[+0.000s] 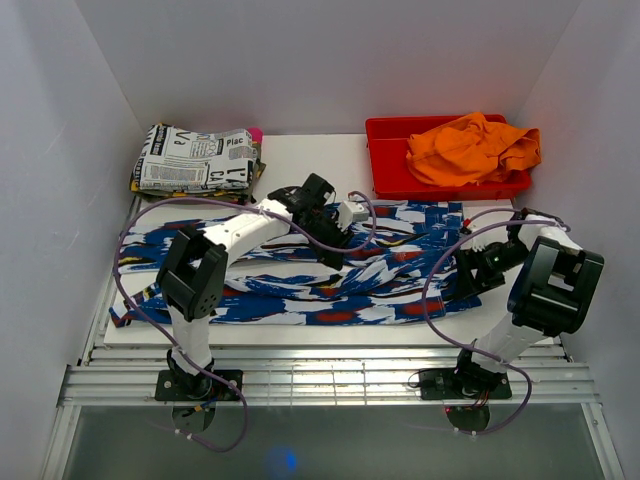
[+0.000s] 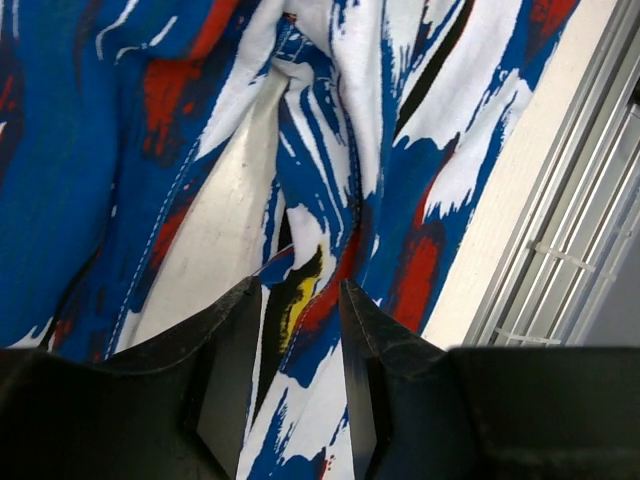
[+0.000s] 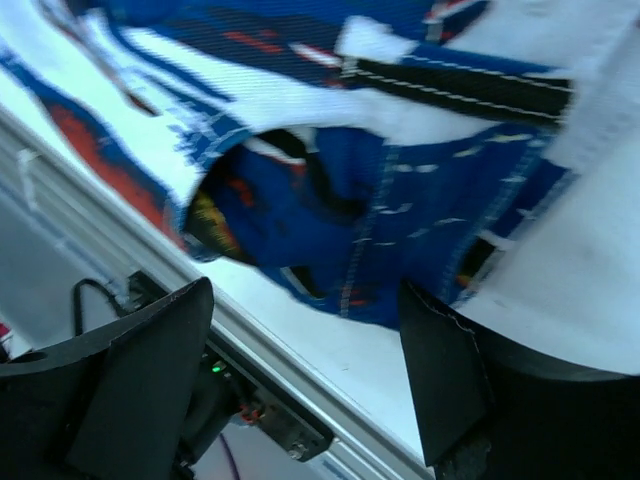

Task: Fold and stack the trousers
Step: Flatten the trousers out

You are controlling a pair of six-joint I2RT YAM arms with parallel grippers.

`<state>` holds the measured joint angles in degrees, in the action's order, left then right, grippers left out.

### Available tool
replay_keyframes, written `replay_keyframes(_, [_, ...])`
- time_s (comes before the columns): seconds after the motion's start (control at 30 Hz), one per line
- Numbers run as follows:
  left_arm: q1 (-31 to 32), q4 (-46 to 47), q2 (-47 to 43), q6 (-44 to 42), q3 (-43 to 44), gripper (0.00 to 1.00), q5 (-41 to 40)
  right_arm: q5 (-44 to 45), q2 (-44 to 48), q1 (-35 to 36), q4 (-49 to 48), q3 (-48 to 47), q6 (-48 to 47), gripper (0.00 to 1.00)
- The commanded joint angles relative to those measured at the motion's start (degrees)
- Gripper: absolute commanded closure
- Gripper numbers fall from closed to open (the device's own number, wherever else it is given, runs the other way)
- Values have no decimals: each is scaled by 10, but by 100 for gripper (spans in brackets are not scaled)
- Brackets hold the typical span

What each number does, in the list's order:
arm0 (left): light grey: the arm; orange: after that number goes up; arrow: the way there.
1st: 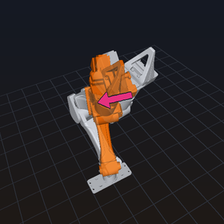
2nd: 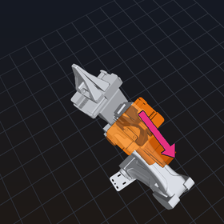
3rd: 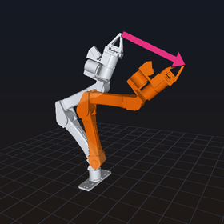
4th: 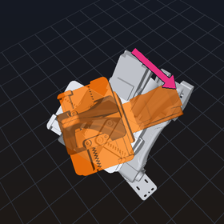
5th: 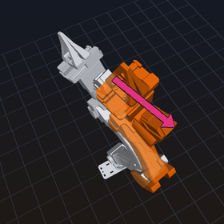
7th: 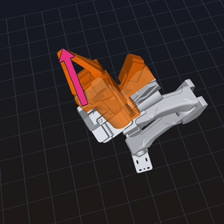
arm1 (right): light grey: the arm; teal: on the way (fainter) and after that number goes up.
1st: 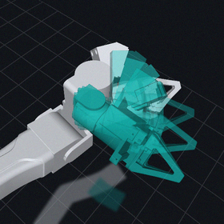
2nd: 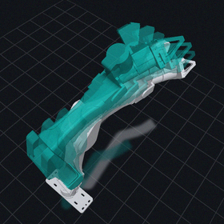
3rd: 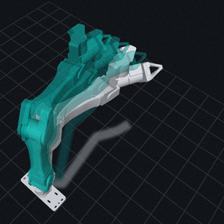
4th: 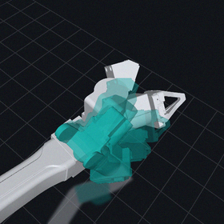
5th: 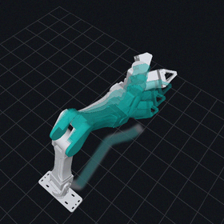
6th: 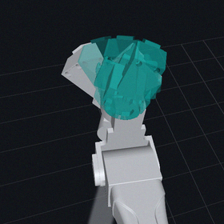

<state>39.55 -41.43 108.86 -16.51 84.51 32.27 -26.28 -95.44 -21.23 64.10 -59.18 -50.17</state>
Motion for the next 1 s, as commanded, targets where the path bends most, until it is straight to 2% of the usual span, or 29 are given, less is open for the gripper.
replay_keyframes(0.0, [-12,14,-25,5,19,52,17,43,15,-8,-96,12,46,20])
replay_keyframes(0.1, [-18,25,-18,5,32,51,20,45,31,-19,-93,5,52,19])
replay_keyframes(0.2, [-19,38,13,4,68,51,21,61,39,-40,-40,-19,37,15])
replay_keyframes(0.27, [-21,67,24,6,68,51,18,62,25,-64,-16,-1,25,14])
replay_keyframes(0.33, [-26,86,41,10,70,51,15,56,-9,-71,-30,27,22,18])
replay_keyframes(0.47, [-62,107,77,39,78,52,9,-3,-96,-75,-42,16,36,25])
replay_keyframes(0.5, [-72,108,86,42,80,52,3,-14,-105,-75,-42,14,36,31])
replay_keyframes(0.53, [-76,108,93,43,80,52,-4,-28,-106,-75,-43,9,39,48])
replay_keyframes(0.57, [-79,110,102,43,75,54,-25,-33,-100,-77,-41,1,42,70])
replay_keyframes(0.6, [-81,111,112,41,72,56,-32,-29,-84,-80,-39,-9,42,84])
replay_keyframes(0.63, [-83,110,123,41,67,60,-46,-21,-64,-85,-23,-22,35,92])
replay_keyframes(0.7, [-88,103,149,39,64,72,-68,-6,-5,-107,5,-56,14,92])
replay_keyframes(0.77, [-93,94,160,39,62,78,-76,7,23,-116,29,-70,0,92])
replay_keyframes(0.87, [-98,78,182,32,60,85,-83,60,89,-126,50,-78,-46,92])
replay_keyframes(0.97, [-98,69,195,29,60,88,-86,89,159,-130,70,-67,-87,92])
